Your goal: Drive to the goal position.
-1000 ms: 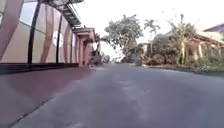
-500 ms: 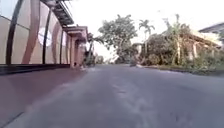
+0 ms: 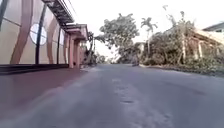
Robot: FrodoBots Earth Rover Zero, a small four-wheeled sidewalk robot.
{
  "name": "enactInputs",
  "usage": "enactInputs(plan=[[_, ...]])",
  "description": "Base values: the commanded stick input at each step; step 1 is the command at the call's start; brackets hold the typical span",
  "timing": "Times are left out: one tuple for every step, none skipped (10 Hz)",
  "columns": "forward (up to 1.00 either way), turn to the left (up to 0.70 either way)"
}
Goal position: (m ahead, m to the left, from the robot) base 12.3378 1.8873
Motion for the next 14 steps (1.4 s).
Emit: enactInputs(plan=[[1.0,0.0],[1.0,0.0],[1.0,0.0],[1.0,0.0],[1.0,0.0],[1.0,0.0],[1.0,0.0],[1.0,0.0],[1.0,0.0],[1.0,0.0],[1.0,0.0],[1.0,0.0],[1.0,0.0],[1.0,0.0]])
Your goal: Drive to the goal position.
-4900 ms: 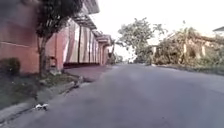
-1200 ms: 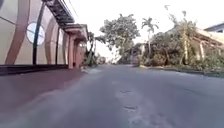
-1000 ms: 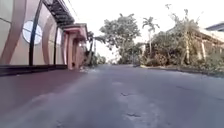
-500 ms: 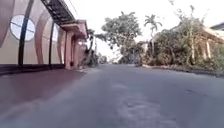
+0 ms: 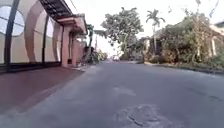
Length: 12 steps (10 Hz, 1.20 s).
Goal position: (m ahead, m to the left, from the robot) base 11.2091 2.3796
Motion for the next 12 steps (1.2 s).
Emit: enactInputs(plan=[[1.0,0.0],[1.0,0.0],[1.0,0.0],[1.0,0.11],[1.0,0.32],[1.0,0.23],[1.0,0.03],[1.0,0.0],[1.0,0.0],[1.0,0.0],[1.0,0.0],[1.0,0.0]])
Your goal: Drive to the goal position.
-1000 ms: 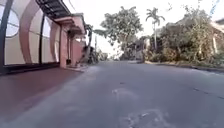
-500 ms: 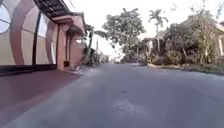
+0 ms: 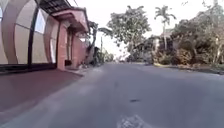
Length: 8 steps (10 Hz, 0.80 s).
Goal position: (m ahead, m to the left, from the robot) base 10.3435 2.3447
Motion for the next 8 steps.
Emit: enactInputs(plan=[[1.0,0.0],[1.0,0.0],[1.0,0.0],[1.0,0.0],[1.0,0.0],[1.0,0.0],[1.0,0.0],[1.0,0.0]])
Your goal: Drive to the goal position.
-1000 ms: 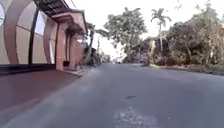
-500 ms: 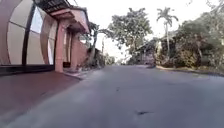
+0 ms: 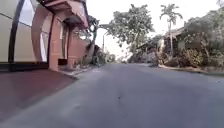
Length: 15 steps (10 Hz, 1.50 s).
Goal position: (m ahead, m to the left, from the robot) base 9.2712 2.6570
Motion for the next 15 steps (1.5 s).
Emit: enactInputs(plan=[[1.0,0.0],[1.0,0.0],[1.0,0.0],[1.0,0.0],[1.0,0.0],[1.0,0.0],[1.0,0.0],[1.0,0.0],[1.0,0.0],[1.0,0.0],[1.0,0.0],[1.0,0.0],[1.0,-0.33],[1.0,-0.4],[1.0,-0.04]])
